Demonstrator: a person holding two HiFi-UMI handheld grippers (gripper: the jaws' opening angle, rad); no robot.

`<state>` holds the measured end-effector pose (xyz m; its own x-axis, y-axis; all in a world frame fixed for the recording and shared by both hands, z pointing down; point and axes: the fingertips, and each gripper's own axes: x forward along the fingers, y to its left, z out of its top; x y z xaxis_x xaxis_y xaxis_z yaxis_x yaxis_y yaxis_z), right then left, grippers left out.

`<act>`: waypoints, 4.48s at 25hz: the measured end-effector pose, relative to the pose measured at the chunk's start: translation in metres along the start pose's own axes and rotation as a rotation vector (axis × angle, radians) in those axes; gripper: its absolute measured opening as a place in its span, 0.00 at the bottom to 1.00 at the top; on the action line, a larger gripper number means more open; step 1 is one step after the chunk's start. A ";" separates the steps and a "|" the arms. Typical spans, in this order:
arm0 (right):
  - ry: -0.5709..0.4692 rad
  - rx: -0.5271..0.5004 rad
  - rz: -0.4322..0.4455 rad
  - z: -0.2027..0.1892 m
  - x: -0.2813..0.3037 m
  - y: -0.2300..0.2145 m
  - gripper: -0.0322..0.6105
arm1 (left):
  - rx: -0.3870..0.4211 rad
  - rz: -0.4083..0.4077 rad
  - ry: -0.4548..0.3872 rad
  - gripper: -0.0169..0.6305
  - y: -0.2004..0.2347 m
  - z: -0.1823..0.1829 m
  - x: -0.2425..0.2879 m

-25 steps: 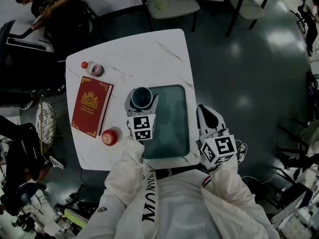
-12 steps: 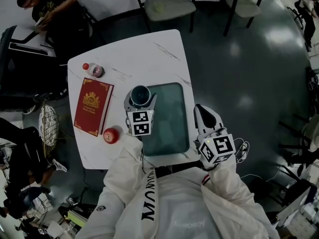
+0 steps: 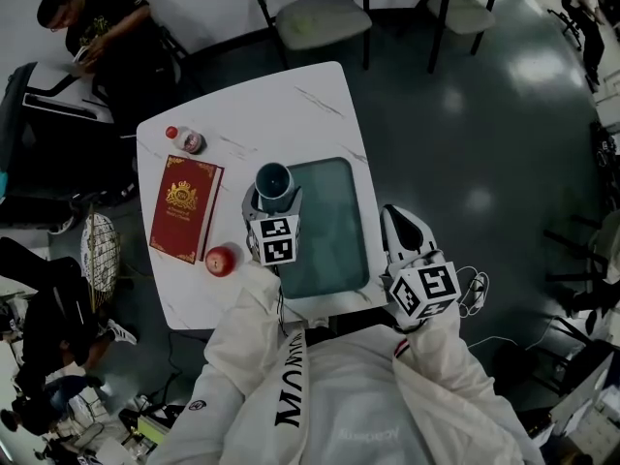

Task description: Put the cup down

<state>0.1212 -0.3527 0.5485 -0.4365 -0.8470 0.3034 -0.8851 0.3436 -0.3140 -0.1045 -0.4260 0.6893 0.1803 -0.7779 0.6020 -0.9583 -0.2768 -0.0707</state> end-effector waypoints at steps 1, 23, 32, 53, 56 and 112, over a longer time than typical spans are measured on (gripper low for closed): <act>-0.001 0.000 -0.002 0.000 -0.003 0.002 0.06 | -0.003 0.003 -0.001 0.65 0.000 -0.001 -0.003; -0.052 -0.023 0.044 -0.001 -0.061 0.093 0.06 | -0.057 -0.016 -0.150 0.64 0.023 -0.001 -0.137; -0.075 -0.038 0.048 -0.006 -0.096 0.137 0.06 | -0.056 -0.034 -0.221 0.64 0.032 -0.004 -0.205; -0.125 -0.058 0.023 -0.023 -0.170 0.211 0.06 | 0.023 -0.156 -0.368 0.59 0.007 -0.006 -0.333; -0.129 -0.055 0.014 -0.027 -0.181 0.219 0.06 | 0.031 -0.169 -0.377 0.57 0.004 -0.012 -0.350; -0.141 -0.126 0.086 -0.009 -0.247 0.217 0.06 | 0.098 -0.150 -0.410 0.04 -0.094 0.005 -0.429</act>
<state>0.0360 -0.0651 0.4138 -0.4923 -0.8576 0.1489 -0.8625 0.4576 -0.2160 -0.0911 -0.0687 0.4337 0.4075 -0.8791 0.2474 -0.8929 -0.4403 -0.0937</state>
